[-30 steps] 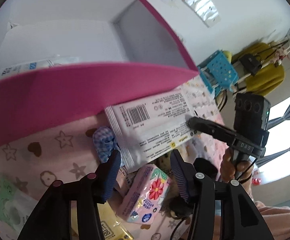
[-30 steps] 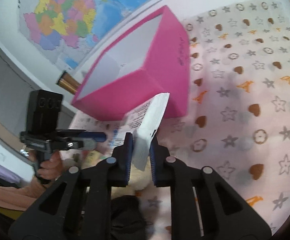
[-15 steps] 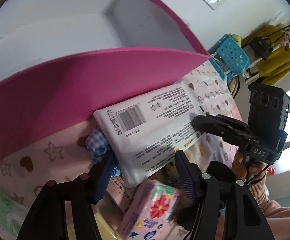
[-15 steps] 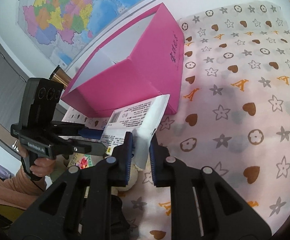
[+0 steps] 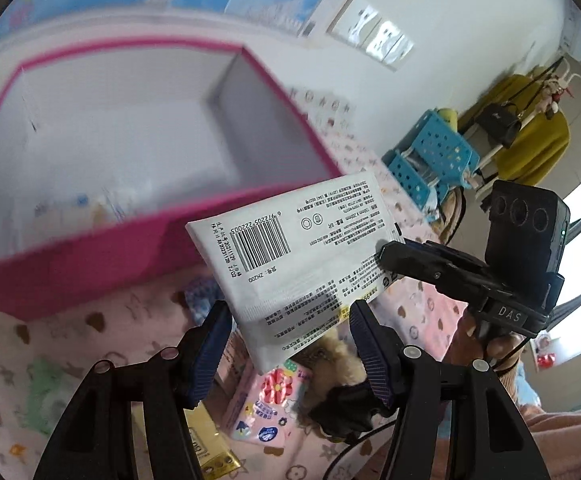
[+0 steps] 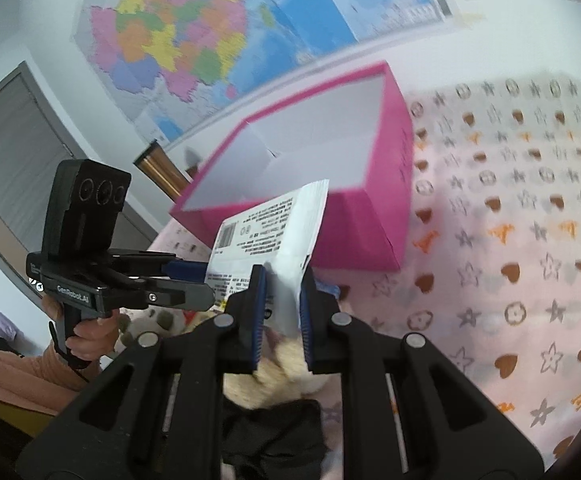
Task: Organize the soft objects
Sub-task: 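Carry the wet-wipe pack into the pink box and open the left gripper, then reach the left gripper to the green plush turtle and grasp it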
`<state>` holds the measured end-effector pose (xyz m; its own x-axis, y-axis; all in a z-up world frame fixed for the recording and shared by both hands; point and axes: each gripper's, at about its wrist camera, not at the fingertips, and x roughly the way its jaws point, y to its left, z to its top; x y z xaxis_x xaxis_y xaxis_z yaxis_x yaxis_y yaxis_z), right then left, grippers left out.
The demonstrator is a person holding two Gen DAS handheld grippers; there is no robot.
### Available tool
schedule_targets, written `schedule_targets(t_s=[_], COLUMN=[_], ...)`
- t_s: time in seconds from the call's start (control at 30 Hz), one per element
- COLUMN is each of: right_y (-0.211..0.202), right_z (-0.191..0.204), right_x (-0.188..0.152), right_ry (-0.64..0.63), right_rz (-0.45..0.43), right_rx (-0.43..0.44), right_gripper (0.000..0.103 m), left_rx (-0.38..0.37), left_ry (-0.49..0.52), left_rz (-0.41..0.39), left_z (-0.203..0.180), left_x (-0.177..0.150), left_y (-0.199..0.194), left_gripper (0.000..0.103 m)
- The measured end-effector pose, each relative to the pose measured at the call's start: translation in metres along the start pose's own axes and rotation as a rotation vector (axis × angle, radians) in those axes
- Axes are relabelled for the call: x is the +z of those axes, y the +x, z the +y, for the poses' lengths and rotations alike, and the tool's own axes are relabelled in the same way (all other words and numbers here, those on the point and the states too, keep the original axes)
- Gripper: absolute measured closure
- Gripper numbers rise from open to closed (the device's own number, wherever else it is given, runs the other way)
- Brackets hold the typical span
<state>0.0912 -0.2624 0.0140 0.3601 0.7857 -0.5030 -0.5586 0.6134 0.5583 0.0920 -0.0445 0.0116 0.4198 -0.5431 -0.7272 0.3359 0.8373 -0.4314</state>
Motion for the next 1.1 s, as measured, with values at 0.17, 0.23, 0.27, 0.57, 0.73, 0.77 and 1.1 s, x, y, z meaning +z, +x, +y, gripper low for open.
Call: schedule_targets(t_s=[0.17, 0.23, 0.27, 0.57, 0.73, 0.77, 1.1], right_y=[-0.007, -0.007, -0.005, 0.03, 0.05, 0.055, 0.041], right_z=[0.017, 0.021, 0.022, 0.006, -0.008, -0.011, 0.003], right_x=[0.026, 0.037, 0.043, 0.078, 0.084, 0.086, 0.087], right_ry=[-0.039, -0.051, -0.059, -0.037, -0.012, -0.001, -0.058], right_rz=[-0.05, -0.065, -0.071, -0.025, 0.023, 0.035, -0.042], right_rx=[0.022, 0.017, 0.013, -0.027, -0.073, -0.094, -0.253], right_gripper=[0.085, 0.085, 0.085, 0.085, 0.082, 0.08, 0.066], left_rx=[0.055, 0.077, 0.081, 0.131, 0.141, 0.149, 0.203], left_ry=[0.055, 0.064, 0.063, 0.009, -0.019, -0.024, -0.027], left_rz=[-0.055, -0.068, -0.067, -0.016, 0.021, 0.025, 0.03], left_z=[-0.008, -0.009, -0.005, 0.032, 0.044, 0.046, 0.055], left_x=[0.02, 0.033, 0.038, 0.077, 0.083, 0.084, 0.075], left_y=[-0.022, -0.025, -0.026, 0.001, 0.025, 0.028, 0.034], left_gripper=[0.041, 0.041, 0.042, 0.041, 0.042, 0.042, 0.041])
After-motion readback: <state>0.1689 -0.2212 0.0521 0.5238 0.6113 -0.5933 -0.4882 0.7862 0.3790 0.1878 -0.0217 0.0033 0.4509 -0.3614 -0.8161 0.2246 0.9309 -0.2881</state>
